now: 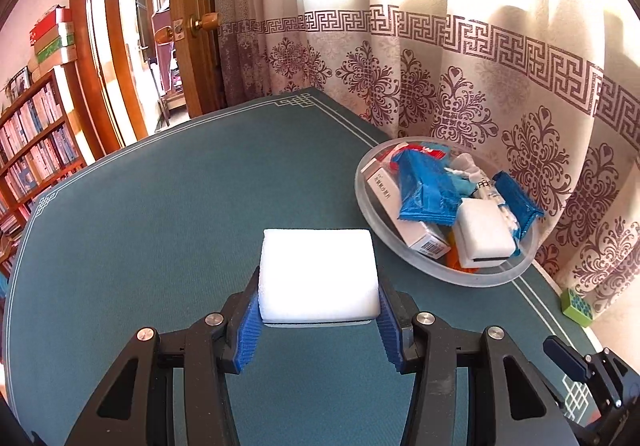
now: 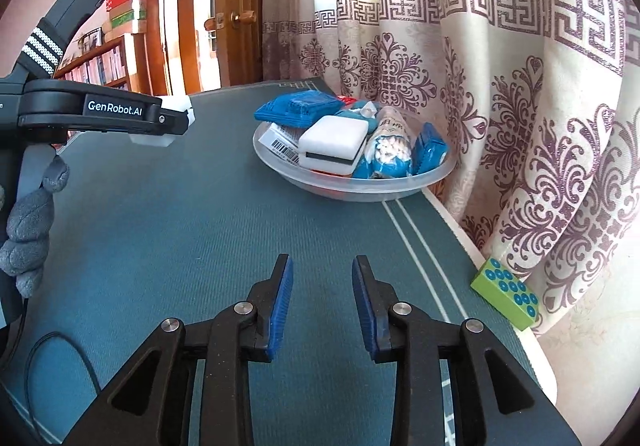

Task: Organize objects
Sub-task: 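Lower the white sponge into the bowl with the left tool and release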

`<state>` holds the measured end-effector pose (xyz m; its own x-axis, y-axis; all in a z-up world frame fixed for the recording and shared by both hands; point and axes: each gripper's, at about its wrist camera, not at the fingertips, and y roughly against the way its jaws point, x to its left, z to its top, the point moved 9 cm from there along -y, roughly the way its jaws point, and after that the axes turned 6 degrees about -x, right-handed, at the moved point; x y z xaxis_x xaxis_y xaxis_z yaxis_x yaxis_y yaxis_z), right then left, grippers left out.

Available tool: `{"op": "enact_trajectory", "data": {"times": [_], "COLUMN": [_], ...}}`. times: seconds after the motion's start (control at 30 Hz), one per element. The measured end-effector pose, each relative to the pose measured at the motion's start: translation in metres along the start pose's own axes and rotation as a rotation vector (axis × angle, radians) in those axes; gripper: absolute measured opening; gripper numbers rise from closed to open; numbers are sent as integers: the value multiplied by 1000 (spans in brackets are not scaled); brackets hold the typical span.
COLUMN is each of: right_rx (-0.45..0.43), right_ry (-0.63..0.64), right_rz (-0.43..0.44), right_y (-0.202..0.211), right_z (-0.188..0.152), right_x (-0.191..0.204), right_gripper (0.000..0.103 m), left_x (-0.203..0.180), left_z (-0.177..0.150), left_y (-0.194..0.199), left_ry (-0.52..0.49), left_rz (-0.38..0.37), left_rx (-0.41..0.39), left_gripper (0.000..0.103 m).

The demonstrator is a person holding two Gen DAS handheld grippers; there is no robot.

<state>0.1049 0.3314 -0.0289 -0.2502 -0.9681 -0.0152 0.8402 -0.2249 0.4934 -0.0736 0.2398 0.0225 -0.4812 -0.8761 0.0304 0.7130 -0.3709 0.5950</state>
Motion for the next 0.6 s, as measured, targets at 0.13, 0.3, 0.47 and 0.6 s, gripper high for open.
{"op": "enact_trajectory", "data": {"times": [0.13, 0.3, 0.47, 0.6], "right_rx": [-10, -17, -29, -55], "right_ry": [-35, -54, -86, -124], "right_rz": [-5, -2, -31, -96], "right_y": [3, 3, 9, 21], "right_z": [3, 6, 9, 8], "right_x": [-14, -22, -36, -56], "right_gripper": [35, 36, 38, 59], "left_x": [-21, -54, -89, -115], "left_z": [16, 40, 62, 74], "left_y": [-4, -9, -12, -23], "left_ry": [-27, -66, -114, -150], "left_rz": [-34, -82, -137, -182], "left_rx": [-10, -27, -57, -69], "left_gripper": [53, 53, 53, 53]}}
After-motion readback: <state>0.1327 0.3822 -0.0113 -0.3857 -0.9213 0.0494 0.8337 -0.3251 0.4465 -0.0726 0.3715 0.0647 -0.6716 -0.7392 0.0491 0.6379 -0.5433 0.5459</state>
